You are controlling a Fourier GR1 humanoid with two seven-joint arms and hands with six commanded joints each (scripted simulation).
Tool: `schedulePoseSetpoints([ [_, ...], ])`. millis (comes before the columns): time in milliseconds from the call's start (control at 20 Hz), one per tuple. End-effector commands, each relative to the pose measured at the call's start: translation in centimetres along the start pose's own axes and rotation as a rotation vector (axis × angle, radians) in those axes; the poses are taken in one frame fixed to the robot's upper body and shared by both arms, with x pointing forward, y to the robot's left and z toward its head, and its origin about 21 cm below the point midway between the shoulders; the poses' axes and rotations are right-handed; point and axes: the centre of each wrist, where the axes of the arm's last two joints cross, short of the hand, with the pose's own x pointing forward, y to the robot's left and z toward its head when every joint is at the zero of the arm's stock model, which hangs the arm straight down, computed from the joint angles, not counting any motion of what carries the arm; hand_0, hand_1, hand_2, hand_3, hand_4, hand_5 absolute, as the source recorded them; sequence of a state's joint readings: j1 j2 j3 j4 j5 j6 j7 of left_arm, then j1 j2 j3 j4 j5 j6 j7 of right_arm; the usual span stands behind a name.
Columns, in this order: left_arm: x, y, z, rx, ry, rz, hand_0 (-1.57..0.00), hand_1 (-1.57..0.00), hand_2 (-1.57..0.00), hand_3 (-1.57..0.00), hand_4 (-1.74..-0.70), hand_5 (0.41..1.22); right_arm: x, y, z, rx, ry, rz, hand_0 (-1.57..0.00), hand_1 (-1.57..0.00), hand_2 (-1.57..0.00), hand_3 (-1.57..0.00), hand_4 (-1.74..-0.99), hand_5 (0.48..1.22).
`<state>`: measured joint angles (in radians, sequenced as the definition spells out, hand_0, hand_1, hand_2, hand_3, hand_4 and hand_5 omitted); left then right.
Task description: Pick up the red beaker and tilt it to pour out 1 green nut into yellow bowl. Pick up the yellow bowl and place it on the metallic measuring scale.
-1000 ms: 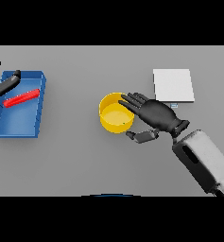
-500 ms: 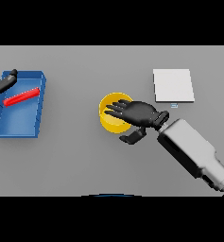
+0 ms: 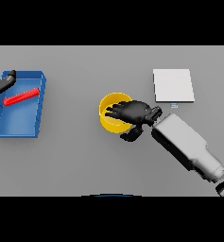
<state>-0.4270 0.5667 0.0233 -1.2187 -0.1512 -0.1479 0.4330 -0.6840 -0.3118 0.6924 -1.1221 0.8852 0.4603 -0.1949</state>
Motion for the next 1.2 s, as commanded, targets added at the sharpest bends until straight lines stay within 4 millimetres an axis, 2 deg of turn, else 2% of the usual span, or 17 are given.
schedulePoseSetpoints([
  [0,0.2,-0.1,-0.1,0.001,-0.003,0.003,0.0,0.0,0.0,0.0,-0.79,0.713,0.2,-0.1,0.0,-0.001,0.008,0.001,0.0,0.0,-0.01,-0.04,-1.209,0.732],
  [100,0.3,-0.1,-0.2,0.003,-0.006,0.007,0.0,0.0,0.0,0.0,-0.79,0.712,0.3,0.1,-0.3,0.005,0.008,0.006,-0.05,-0.06,-0.09,-0.13,-1.261,0.809],
  [150,0.1,-0.5,-0.3,-0.007,-0.004,0.007,0.0,0.0,0.0,0.0,-0.79,0.711,0.3,-0.1,-0.3,-0.002,-0.003,0.01,-0.19,-0.18,-0.19,-0.21,-1.309,0.891],
  [200,0.3,-0.6,-0.5,-0.001,0.003,0.009,0.0,0.0,0.0,0.0,-0.79,0.71,0.7,0.1,-0.7,-0.009,-0.012,0.009,-0.45,-0.41,-0.35,-0.32,-1.363,0.957],
  [250,0.2,-0.2,-0.4,0.008,-0.004,0.004,0.0,0.0,0.0,0.0,-0.79,0.71,0.4,0.1,-0.5,-0.011,-0.025,0.008,-0.68,-0.64,-0.59,-0.57,-1.435,1.01],
  [300,0.3,-0.3,-0.3,0.002,-0.013,0.008,0.0,0.0,0.0,0.0,-0.79,0.71,0.3,-0.2,-0.2,-0.013,-0.032,0.003,-0.86,-0.83,-0.79,-0.68,-1.492,1.052],
  [400,0.2,-0.2,-0.3,0.003,-0.011,0.006,0.0,0.0,0.0,0.0,-0.79,0.707,0.3,-0.2,-0.2,-0.003,-0.035,0.004,-1.11,-1.09,-1.07,-0.88,-1.578,1.113],
  [500,-0.1,-0.1,-0.2,0.006,-0.006,-0.003,0.0,0.0,0.0,0.0,-0.78,0.712,0.4,-0.4,-0.1,0.005,-0.027,-0.007,-1.28,-1.27,-1.19,-1.03,-1.637,1.152],
  [650,0.3,-0.5,-0.3,0.001,-0.015,-0.004,0.0,0.0,0.0,0.0,-0.78,0.71,0.0,-0.6,0.3,0.019,-0.032,-0.009,-1.42,-1.41,-1.32,-1.13,-1.688,1.186],
  [800,0.6,-0.4,-0.4,-0.001,-0.014,0.008,0.0,0.0,0.0,0.0,-0.79,0.704,-0.1,-0.9,0.8,0.008,-0.033,-0.004,-1.49,-1.49,-1.36,-1.2,-1.714,1.203],
  [850,0.1,-0.2,-0.2,0.002,-0.013,0.003,0.0,0.0,0.0,0.0,-0.78,0.703,-0.2,-1.6,1.1,0.003,-0.03,-0.006,-1.51,-1.51,-1.39,-1.2,-1.719,1.207],
  [1150,0.3,-0.1,0.0,-0.008,-0.033,0.0,0.0,0.0,0.0,0.0,-0.78,0.702,-0.1,-4.4,3.5,-0.016,0.022,-0.009,-1.55,-1.55,-1.49,-1.15,-1.735,1.217],
])
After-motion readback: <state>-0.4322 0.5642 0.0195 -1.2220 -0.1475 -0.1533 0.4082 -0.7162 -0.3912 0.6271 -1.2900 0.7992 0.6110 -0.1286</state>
